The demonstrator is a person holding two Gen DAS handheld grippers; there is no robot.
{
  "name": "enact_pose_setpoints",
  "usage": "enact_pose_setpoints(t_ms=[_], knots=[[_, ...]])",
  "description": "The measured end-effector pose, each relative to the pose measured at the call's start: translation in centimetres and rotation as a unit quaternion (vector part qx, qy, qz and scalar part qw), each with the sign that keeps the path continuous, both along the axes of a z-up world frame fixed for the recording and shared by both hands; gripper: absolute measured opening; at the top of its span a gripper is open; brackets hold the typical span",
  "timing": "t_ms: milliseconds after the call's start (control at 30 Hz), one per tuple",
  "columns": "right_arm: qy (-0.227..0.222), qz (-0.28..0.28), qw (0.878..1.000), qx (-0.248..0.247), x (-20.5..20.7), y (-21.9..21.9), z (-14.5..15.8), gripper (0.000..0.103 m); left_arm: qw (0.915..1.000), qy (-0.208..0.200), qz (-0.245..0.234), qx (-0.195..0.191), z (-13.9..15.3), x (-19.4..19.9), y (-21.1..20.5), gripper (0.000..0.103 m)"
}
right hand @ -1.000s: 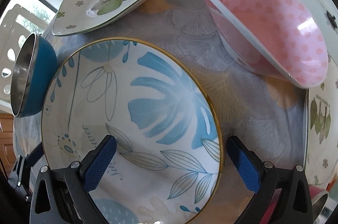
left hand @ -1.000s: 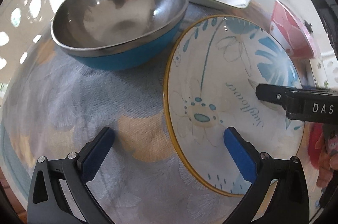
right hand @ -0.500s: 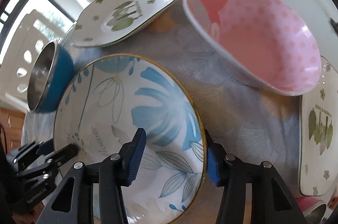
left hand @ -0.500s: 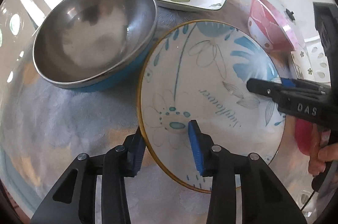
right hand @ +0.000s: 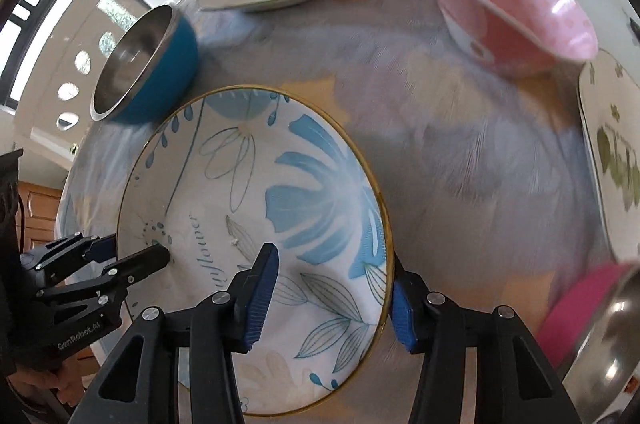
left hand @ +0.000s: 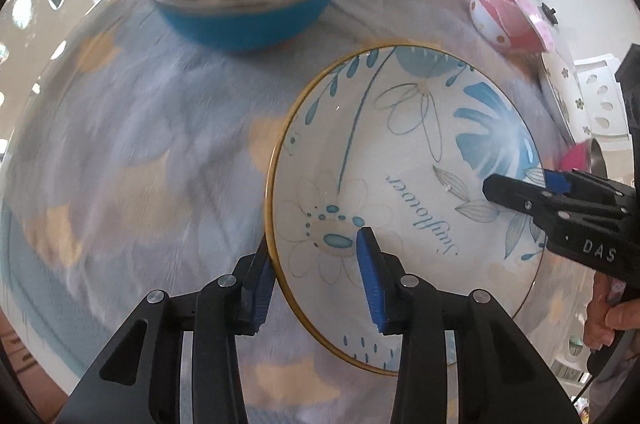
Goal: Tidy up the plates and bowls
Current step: 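Slide the blue-leaf plate across the cloth with the left tool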
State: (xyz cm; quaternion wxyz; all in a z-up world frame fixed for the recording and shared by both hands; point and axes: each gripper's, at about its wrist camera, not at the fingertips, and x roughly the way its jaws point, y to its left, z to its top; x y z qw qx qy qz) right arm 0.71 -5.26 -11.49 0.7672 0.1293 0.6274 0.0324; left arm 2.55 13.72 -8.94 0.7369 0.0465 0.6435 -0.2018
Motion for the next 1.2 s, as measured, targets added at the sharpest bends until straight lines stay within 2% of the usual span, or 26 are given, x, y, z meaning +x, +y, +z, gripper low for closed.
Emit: enact_pose_setpoints(t_ms=[200,433,633,767,800,867,933,967,1033,1067,1100,1167,1200], knots=[[0.006,0.001,1.000,0.008,-1.4,1.7,-0.1,0.050,0.9998,-0.009,-0.004,0.017,0.6,-1.7,0.7,0.034],[0.006,-0.005,1.000,0.022,-5.8,4.2,-0.7,0.050,0.9987,-0.026,-0.021,0.038,1.2,-3.6,1.8,0.034],[0.007,-0.016,1.000,0.010,-8.0,6.2,-2.3,0.050,0.9972,-0.036,-0.038,0.054,0.4,-5.4,1.8,0.034],[-0.007,-0.030,1.000,0.000,-9.4,6.8,-2.5,0.050,0.9961,-0.062,-0.039,0.049,0.3,-6.5,2.2,0.037],[-0.011,-0.034,0.999,-0.002,-9.5,6.9,-2.5,0.051,0.9958,-0.067,-0.040,0.046,0.2,-7.0,2.3,0.039],[-0.018,-0.032,0.999,-0.001,-9.7,7.0,-2.6,0.059,0.9952,-0.075,-0.046,0.042,0.0,-7.3,2.1,0.045],[-0.023,-0.019,1.000,-0.004,-9.5,7.8,-2.7,0.078,0.9937,-0.090,-0.051,0.044,-0.2,-8.5,0.9,0.047],[-0.024,-0.012,0.999,-0.018,-9.4,8.6,-2.9,0.081,0.9922,-0.100,-0.054,0.052,-0.3,-8.6,0.3,0.053],[-0.023,0.003,0.999,-0.048,-9.1,10.1,-3.3,0.095,0.9890,-0.116,-0.056,0.072,-0.5,-9.3,0.2,0.071],[-0.025,0.004,0.998,-0.057,-8.9,10.8,-3.6,0.099,0.9895,-0.113,-0.052,0.073,-0.8,-9.5,0.3,0.086],[-0.030,-0.004,0.998,-0.059,-8.8,11.1,-3.7,0.103,0.9914,-0.102,-0.046,0.067,-1.1,-9.1,0.8,0.096],[-0.035,-0.017,0.997,-0.059,-8.7,11.2,-3.8,0.103,0.9951,-0.079,-0.030,0.050,-1.8,-8.6,1.7,0.103],[-0.037,-0.019,0.997,-0.060,-8.6,11.3,-3.8,0.103,0.9965,-0.074,-0.019,0.034,-2.0,-8.7,2.3,0.103]])
